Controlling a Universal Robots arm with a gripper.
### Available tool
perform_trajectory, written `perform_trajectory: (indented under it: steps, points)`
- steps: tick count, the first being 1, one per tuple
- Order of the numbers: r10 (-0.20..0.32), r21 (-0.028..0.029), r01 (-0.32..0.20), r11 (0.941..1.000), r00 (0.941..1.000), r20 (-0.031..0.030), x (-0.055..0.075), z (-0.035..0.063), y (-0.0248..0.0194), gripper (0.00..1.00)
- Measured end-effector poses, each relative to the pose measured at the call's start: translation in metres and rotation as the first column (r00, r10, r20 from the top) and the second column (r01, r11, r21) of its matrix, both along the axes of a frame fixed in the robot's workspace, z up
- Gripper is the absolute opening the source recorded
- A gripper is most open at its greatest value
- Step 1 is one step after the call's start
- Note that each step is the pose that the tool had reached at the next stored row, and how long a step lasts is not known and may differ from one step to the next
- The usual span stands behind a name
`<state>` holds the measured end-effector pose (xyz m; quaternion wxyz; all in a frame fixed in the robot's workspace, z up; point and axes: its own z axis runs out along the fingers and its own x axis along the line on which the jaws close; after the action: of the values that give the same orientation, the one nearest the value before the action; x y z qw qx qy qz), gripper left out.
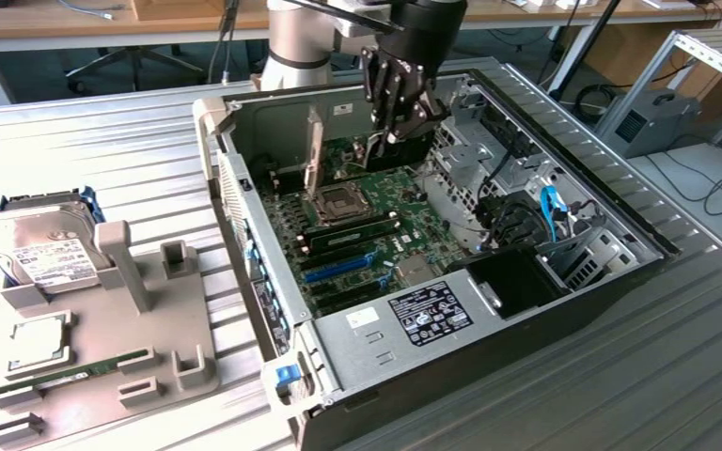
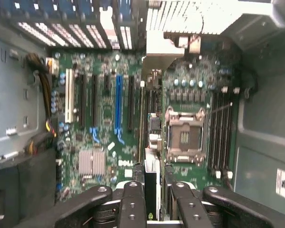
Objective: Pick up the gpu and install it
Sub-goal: 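Insert the gpu into the slot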
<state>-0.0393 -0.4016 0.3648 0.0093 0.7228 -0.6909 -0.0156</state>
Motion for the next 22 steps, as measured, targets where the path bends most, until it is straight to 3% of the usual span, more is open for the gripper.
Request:
perform_trajectory:
  steps: [1, 2, 5, 6, 8, 9, 16, 22]
  points:
    - [0.0, -0.0001, 0.0, 1.0, 0.9999, -0.0116, 0.0, -0.0003, 0.0, 0.26]
    - [0.0, -0.0002, 0.0, 1.0, 0.9998, -0.0177, 0.0, -0.0003, 0.0, 0.26]
    - [0.0, -0.0001, 0.0, 1.0, 0.9998, -0.0178, 0.0, -0.0003, 0.0, 0.26]
    - [0.0, 0.0048, 0.0, 1.0, 0.9998, -0.0178, -0.0001, -0.0004, 0.0, 0.26]
    - [0.001, 0.036, 0.0, 0.9994, 0.9998, -0.0177, -0.0002, -0.0004, -0.0002, 0.26]
    - [0.001, 0.0401, 0.0, 0.9992, 0.9998, -0.0178, -0.0002, -0.0004, -0.0002, 0.26]
    - [0.001, 0.0405, 0.0, 0.9992, 0.9998, -0.0178, -0.0002, -0.0008, -0.001, 0.26]
    - [0.001, 0.0404, 0.0, 0.9992, 0.9998, -0.0178, -0.0002, -0.0022, -0.0045, 0.26]
